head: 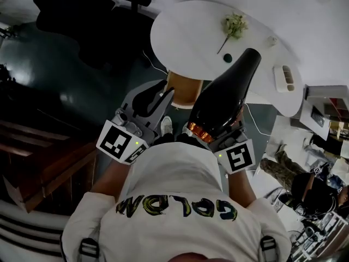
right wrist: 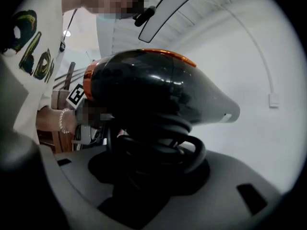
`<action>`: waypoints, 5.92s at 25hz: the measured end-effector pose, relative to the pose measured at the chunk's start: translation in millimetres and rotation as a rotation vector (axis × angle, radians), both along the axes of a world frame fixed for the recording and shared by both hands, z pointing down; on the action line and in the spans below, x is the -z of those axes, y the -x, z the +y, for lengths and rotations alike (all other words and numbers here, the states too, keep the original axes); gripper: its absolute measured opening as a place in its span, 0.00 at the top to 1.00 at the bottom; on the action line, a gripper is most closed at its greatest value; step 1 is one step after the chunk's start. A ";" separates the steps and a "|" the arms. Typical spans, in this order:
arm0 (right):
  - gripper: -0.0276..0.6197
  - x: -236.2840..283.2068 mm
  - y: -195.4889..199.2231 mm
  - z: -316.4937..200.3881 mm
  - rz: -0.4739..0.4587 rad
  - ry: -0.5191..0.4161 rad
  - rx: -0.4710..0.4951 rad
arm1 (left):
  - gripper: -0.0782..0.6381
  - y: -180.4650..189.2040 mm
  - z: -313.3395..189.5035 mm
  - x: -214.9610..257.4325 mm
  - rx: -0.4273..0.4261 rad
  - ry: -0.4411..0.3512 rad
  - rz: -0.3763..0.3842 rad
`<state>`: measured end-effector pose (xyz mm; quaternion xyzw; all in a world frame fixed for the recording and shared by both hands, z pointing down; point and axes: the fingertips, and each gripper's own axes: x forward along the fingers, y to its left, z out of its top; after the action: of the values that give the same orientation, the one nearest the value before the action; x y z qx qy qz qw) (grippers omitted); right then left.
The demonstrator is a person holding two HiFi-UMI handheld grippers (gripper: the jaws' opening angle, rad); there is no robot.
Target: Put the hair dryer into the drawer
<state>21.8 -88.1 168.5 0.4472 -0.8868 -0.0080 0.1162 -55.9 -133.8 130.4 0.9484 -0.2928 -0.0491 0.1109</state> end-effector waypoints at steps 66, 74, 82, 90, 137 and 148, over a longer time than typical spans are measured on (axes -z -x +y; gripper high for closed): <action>0.57 -513.6 -15.2 -63.2 0.510 1.014 0.567 | 0.71 -27.6 -66.9 -533.7 -0.546 0.409 -0.909; 0.57 -549.9 -27.5 -81.1 0.632 0.981 0.509 | 0.71 -27.4 -75.5 -557.0 -0.606 0.365 -1.001; 0.57 -577.0 -38.5 -84.3 0.771 0.958 0.480 | 0.71 -31.6 -83.8 -559.7 -0.590 0.416 -0.947; 0.57 -606.1 -24.6 -89.7 0.897 0.934 0.422 | 0.72 -25.6 -83.5 -571.1 -0.584 0.455 -0.913; 0.77 -215.2 -47.6 -58.0 0.123 0.395 -0.142 | 0.87 -14.0 -19.1 -234.5 0.043 0.200 -0.330; 0.81 -31.3 -59.0 20.3 0.003 0.119 -0.184 | 0.87 -30.9 45.6 -65.5 0.108 0.006 -0.148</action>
<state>80.8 -67.8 199.8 0.5190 -0.8407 0.0548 0.1444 -24.9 -88.2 196.0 0.9320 -0.3510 0.0162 0.0888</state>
